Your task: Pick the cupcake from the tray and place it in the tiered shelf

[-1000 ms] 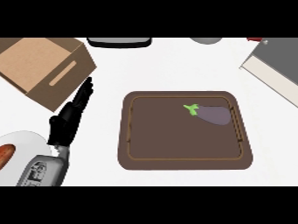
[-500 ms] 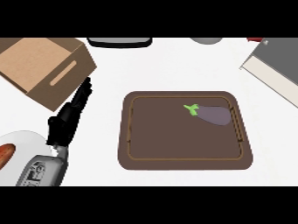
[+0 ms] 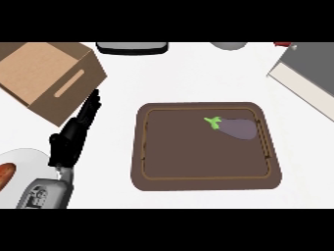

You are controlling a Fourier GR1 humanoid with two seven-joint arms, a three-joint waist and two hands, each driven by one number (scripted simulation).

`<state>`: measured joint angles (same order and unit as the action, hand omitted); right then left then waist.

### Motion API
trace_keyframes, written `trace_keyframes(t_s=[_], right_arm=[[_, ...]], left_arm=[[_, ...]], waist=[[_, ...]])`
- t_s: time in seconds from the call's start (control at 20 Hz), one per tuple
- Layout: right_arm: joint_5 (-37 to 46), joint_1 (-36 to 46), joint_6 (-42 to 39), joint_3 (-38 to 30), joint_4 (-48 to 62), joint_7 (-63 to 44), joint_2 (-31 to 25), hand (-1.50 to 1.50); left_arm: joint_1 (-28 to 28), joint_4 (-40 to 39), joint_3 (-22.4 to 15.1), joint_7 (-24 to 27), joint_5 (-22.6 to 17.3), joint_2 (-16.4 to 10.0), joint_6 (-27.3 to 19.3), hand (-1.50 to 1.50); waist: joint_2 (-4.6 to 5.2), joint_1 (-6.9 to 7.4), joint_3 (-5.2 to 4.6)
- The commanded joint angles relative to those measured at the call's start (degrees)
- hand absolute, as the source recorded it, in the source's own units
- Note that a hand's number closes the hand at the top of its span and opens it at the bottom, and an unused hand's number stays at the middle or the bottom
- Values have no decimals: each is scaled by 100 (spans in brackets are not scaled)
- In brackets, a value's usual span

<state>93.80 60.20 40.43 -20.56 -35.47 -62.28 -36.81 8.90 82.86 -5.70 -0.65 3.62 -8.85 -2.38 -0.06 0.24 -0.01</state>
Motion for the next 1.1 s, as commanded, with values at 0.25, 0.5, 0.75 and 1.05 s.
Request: trace_keyframes(t_s=[0.25,0.5,0.75,1.05], right_arm=[[-444,-133,480,-389,-921,-209,367,-150],[-993,35,183,-415,-1273,219,304,-150],[-825,60,533,-567,-2092,-4,153,-150],[-195,74,155,-963,-3412,-670,260,-150]], left_arm=[[101,-120,-94,-50,297,203,-260,0],[-169,150,79,-24,22,-31,141,0],[2,29,45,-85,203,75,-53,0],[6,-293,186,208,116,20,63,0]], waist=[[0,-24,1],[-6,1,0],[-20,-46,-1],[-46,-152,-12]])
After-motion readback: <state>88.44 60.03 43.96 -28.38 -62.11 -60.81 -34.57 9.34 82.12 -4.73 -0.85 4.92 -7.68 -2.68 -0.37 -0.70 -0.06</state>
